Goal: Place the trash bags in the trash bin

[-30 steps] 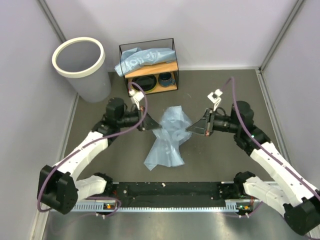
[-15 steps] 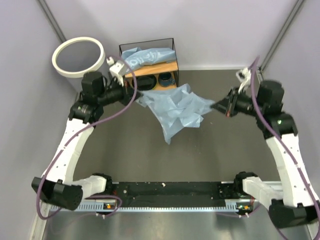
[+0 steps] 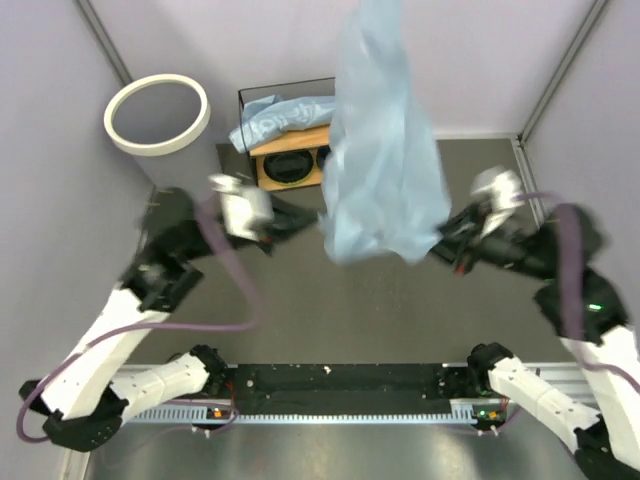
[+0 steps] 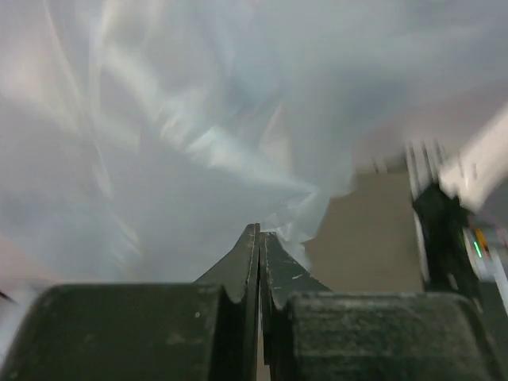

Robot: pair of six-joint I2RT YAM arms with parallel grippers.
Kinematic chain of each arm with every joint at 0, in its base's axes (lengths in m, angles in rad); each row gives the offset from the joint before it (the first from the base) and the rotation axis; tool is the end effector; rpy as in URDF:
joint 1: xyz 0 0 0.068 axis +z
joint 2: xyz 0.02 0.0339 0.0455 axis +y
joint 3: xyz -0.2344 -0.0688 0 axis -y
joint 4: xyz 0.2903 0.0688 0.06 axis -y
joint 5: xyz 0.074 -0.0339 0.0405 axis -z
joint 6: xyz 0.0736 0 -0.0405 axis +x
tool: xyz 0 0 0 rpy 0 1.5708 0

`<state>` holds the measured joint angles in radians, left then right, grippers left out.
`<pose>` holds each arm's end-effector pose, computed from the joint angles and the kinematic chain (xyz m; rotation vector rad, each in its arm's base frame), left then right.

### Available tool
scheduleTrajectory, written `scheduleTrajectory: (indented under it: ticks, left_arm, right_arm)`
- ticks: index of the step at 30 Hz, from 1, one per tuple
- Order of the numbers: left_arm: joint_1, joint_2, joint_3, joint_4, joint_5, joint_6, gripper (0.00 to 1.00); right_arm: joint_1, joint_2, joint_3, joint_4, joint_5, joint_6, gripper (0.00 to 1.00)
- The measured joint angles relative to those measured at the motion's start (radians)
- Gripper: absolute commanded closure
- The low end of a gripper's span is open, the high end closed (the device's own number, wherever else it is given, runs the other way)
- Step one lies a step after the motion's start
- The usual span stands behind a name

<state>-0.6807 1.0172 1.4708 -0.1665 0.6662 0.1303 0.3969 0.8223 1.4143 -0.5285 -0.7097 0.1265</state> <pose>0.1718 -0.1976 0.5314 1.0433 0.9369 -0.8864 0.1636 0.1206 0.5053 -0.7828 1.3954 0.9429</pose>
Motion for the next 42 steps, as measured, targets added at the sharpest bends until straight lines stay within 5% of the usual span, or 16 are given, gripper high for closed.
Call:
scheduleTrajectory:
  ticks: [4, 8, 10, 13, 17, 19, 22, 25, 28, 31, 33, 36, 39, 42]
  left_arm:
    - [-0.074, 0.008, -0.488, -0.139, -0.047, 0.103, 1.00]
    - [-0.079, 0.195, -0.664, -0.439, -0.097, 0.134, 1.00]
    - [-0.059, 0.176, -0.568, -0.546, -0.073, 0.138, 1.00]
    - [0.016, 0.205, -0.177, -0.570, -0.016, 0.100, 1.00]
    - [0.168, 0.343, 0.462, -0.300, -0.031, -0.061, 1.00]
    - [0.201, 0.318, 0.550, -0.109, -0.054, -0.146, 1.00]
    - [0.166, 0.189, 0.418, 0.033, -0.051, -0.212, 1.00]
    - [0.092, 0.011, 0.074, 0.048, -0.053, -0.171, 1.00]
    - [0.003, 0.034, -0.195, -0.162, -0.048, -0.062, 1.00]
    - [-0.062, 0.237, -0.278, -0.478, 0.046, 0.061, 1.00]
    - [-0.079, 0.299, -0.265, -0.641, 0.158, 0.084, 1.00]
    - [-0.032, 0.289, -0.079, -0.649, 0.339, -0.048, 1.00]
    - [0.137, 0.274, 0.134, -0.229, 0.444, -0.397, 1.00]
    - [0.333, 0.276, 0.252, 0.028, 0.415, -0.583, 1.00]
  right_arm:
    - [0.187, -0.080, -0.510, -0.068, 0.135, -0.099, 1.00]
    - [0.253, 0.065, -0.618, -0.248, 0.209, -0.114, 1.00]
    - [0.254, 0.069, -0.523, -0.295, 0.214, -0.116, 1.00]
    - [0.224, 0.135, -0.121, -0.312, 0.208, -0.126, 1.00]
    - [0.023, 0.326, 0.554, -0.204, 0.189, -0.129, 1.00]
    - [-0.039, 0.385, 0.763, -0.115, 0.193, -0.114, 1.00]
    - [-0.044, 0.274, 0.614, -0.010, 0.160, -0.062, 1.00]
    - [-0.022, 0.080, 0.156, 0.063, 0.147, -0.026, 1.00]
    - [0.124, 0.038, -0.299, -0.013, 0.156, -0.020, 1.00]
    - [0.320, 0.112, -0.529, -0.179, 0.148, 0.002, 1.00]
    - [0.387, 0.109, -0.507, -0.296, 0.088, 0.009, 1.00]
    - [0.373, 0.131, -0.225, -0.332, 0.038, 0.013, 1.00]
    - [0.187, 0.212, 0.178, -0.211, -0.086, 0.071, 1.00]
    - [-0.098, 0.226, 0.288, -0.094, -0.140, 0.124, 1.00]
